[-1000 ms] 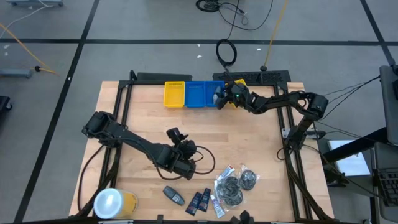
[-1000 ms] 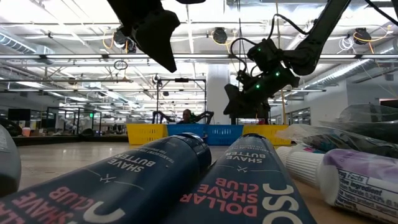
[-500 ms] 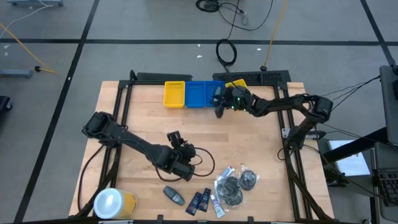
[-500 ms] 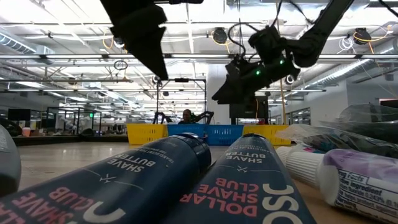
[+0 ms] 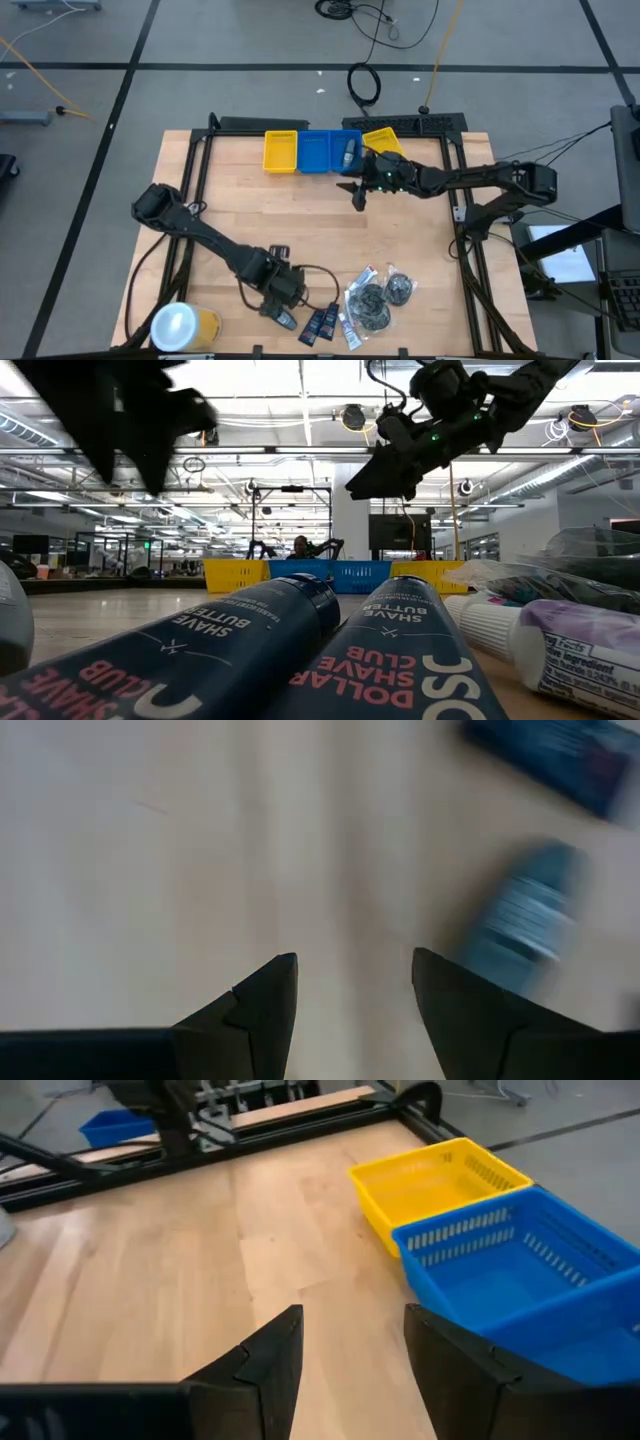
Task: Pick & Place Travel size toiletries
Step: Put the deodorant cream into the right blue bin
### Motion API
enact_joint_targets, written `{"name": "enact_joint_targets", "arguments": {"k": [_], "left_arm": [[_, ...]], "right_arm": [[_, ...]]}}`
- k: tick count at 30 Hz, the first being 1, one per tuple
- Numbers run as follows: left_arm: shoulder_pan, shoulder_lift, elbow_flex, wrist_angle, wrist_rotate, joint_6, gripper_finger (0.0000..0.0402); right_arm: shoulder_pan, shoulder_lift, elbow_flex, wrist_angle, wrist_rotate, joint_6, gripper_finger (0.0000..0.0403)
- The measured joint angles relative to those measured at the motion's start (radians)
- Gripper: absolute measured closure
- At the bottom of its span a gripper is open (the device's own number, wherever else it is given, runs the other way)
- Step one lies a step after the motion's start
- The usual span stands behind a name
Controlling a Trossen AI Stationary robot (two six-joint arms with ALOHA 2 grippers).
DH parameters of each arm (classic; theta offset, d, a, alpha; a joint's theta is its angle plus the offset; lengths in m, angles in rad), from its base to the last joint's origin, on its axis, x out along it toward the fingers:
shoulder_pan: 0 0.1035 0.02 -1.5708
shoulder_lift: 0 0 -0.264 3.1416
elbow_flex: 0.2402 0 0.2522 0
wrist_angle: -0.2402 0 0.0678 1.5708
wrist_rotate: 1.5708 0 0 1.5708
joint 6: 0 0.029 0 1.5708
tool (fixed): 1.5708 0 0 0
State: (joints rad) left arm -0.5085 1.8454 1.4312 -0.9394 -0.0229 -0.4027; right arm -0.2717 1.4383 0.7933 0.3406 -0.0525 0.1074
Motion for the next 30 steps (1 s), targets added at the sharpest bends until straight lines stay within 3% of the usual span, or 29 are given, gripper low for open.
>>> {"name": "enact_joint_targets", "arguments": {"k": [3,5,12,20,30], "left_arm": [[-0.016,0.0,0.0,0.003,0.146,-0.026,0.0204],[-0.03,0.0,0.0,0.009,0.18,-0.024,0.0204],[-0.076,0.0,0.0,0.028,0.178,0.026,0.0204],[-0.087,0.0,0.0,-0.011,0.11,0.04,0.0204],[-0.086,0.006,0.0,0.021,0.107,0.069,0.0204]], "right_arm": [[0.018,-0.005,0.0,0.004,0.0,0.001,0.0237],[0.026,-0.004,0.0,0.003,0.004,0.002,0.0236],[0.065,-0.004,0.0,0.003,0.105,0.011,0.0236],[0.077,-0.004,0.0,0.005,0.108,0.011,0.0236],[0.077,-0.004,0.0,0.005,0.108,0.011,0.0236]]}}
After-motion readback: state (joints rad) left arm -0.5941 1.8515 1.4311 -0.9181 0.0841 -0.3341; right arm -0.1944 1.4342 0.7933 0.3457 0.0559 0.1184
